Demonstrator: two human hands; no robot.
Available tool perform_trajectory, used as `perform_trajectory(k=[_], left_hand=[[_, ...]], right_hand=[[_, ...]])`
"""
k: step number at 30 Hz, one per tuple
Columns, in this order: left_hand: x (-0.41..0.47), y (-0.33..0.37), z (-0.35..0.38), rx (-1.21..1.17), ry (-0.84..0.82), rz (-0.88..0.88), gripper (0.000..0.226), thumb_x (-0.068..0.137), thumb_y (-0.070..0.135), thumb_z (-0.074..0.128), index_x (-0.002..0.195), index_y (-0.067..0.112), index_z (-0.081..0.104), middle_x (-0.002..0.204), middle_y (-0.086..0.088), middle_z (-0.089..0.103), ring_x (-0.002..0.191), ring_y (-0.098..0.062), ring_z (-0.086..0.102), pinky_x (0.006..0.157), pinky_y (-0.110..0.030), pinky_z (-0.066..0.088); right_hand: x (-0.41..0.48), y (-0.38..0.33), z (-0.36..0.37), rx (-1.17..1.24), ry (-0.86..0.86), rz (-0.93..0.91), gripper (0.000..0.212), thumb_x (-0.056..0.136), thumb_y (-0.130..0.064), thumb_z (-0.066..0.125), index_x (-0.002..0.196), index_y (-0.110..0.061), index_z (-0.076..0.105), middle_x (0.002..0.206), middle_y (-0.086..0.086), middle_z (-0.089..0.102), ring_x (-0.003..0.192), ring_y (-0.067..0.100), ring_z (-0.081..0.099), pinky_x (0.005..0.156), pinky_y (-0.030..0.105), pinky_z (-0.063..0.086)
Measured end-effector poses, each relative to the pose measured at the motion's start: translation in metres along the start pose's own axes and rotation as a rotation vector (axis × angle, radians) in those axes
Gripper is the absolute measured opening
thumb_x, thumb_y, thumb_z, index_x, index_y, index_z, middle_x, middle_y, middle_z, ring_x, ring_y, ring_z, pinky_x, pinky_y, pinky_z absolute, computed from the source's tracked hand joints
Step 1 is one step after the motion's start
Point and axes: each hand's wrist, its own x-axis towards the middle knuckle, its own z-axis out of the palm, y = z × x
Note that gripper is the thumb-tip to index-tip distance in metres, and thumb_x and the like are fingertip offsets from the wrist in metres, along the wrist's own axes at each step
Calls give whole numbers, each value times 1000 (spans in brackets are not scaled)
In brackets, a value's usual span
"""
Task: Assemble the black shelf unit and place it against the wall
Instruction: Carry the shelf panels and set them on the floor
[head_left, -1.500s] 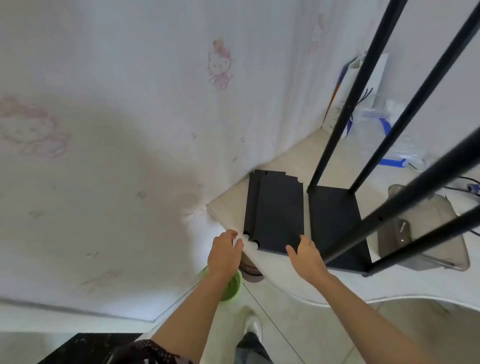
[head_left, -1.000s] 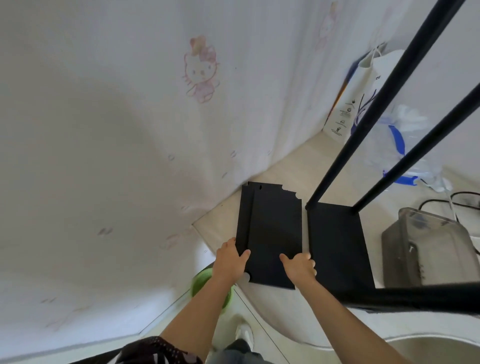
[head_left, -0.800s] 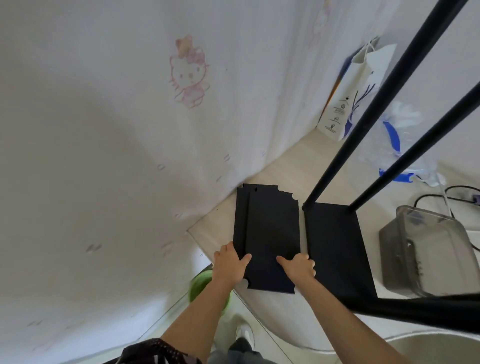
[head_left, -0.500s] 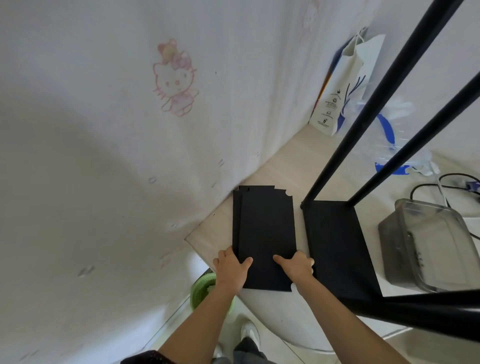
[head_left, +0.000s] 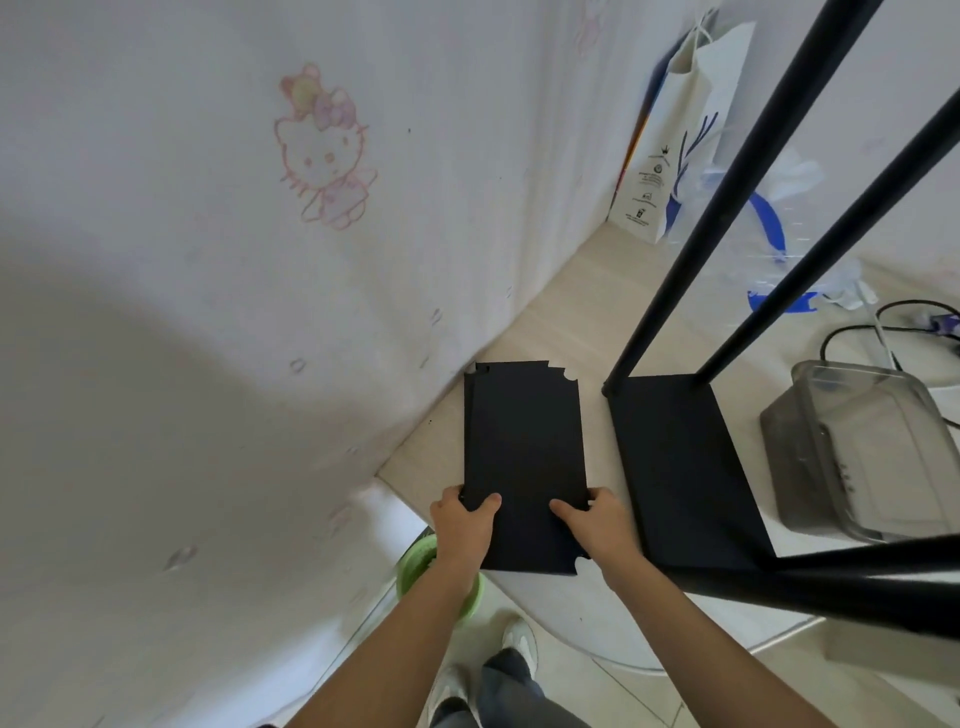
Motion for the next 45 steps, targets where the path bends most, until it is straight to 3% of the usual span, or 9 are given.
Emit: perform_trajectory(k=[4, 10, 15, 21, 24, 29, 35, 38, 45], left_hand=[[-13, -5, -13, -79, 12, -6, 41, 93, 39, 68, 123, 19, 48, 124, -6, 55, 103, -22, 62, 94, -45, 56], [-29, -15, -33, -192, -100, -74, 49, 92, 39, 71, 128, 17, 46, 113, -1, 63, 99, -20, 65, 79, -33, 58], [-39, -39, -50, -143, -61, 4, 53, 88, 42, 75, 127, 12, 56, 114, -3, 69, 99, -21, 68, 88, -39, 59], [-64, -76, -81, -63, -113, 103, 50, 89, 42, 74, 127, 15, 55, 115, -2, 67, 98, -20, 67, 86, -38, 59], [-78, -96, -94, -9, -144, 157, 46, 89, 42, 73, 125, 20, 53, 114, 1, 66, 98, -17, 67, 88, -39, 59], [-104, -124, -108, 46, -200, 249, 37, 88, 40, 74, 116, 27, 53, 110, 8, 65, 99, -11, 65, 90, -34, 57], [-138, -147, -104, 133, -343, 311, 31, 90, 38, 72, 112, 29, 52, 104, 14, 63, 95, -7, 64, 72, -19, 51], [-152, -153, -93, 181, -416, 341, 22, 89, 35, 74, 101, 32, 56, 102, 11, 67, 93, -8, 65, 72, -18, 50], [-188, -178, -50, 370, -557, 414, 32, 86, 35, 77, 108, 18, 62, 101, 6, 70, 91, -8, 67, 73, -21, 52]], right_hand=[[-16, 7, 1, 21, -7, -18, 53, 86, -38, 73, 123, -12, 47, 113, 4, 60, 102, 24, 62, 89, 46, 56], [-43, 14, 2, 59, -51, -30, 49, 86, -35, 75, 116, -13, 43, 109, 5, 60, 97, 23, 64, 84, 44, 58], [-79, 27, 12, 167, -61, 8, 49, 88, -30, 73, 122, -12, 43, 111, 7, 63, 93, 21, 66, 66, 30, 56], [-128, 69, 46, 308, -33, 29, 50, 87, -25, 73, 128, -15, 45, 106, 6, 67, 93, 21, 68, 77, 38, 59], [-160, 86, 61, 416, 1, 39, 50, 88, -17, 73, 130, -11, 45, 107, 11, 65, 93, 22, 66, 63, 28, 53], [-207, 113, 74, 495, 83, 43, 47, 88, -14, 73, 127, -13, 48, 101, 3, 61, 88, 11, 61, 58, 22, 49], [-252, 158, 74, 573, 192, 77, 47, 87, -15, 74, 125, -16, 48, 99, -4, 58, 86, 6, 59, 62, 18, 50], [-272, 183, 70, 638, 255, 106, 46, 86, -15, 75, 124, -16, 49, 102, 0, 61, 89, 10, 63, 64, 19, 52], [-316, 249, 59, 744, 392, 221, 47, 88, -21, 74, 126, -20, 48, 112, 4, 61, 98, 20, 64, 85, 38, 59]])
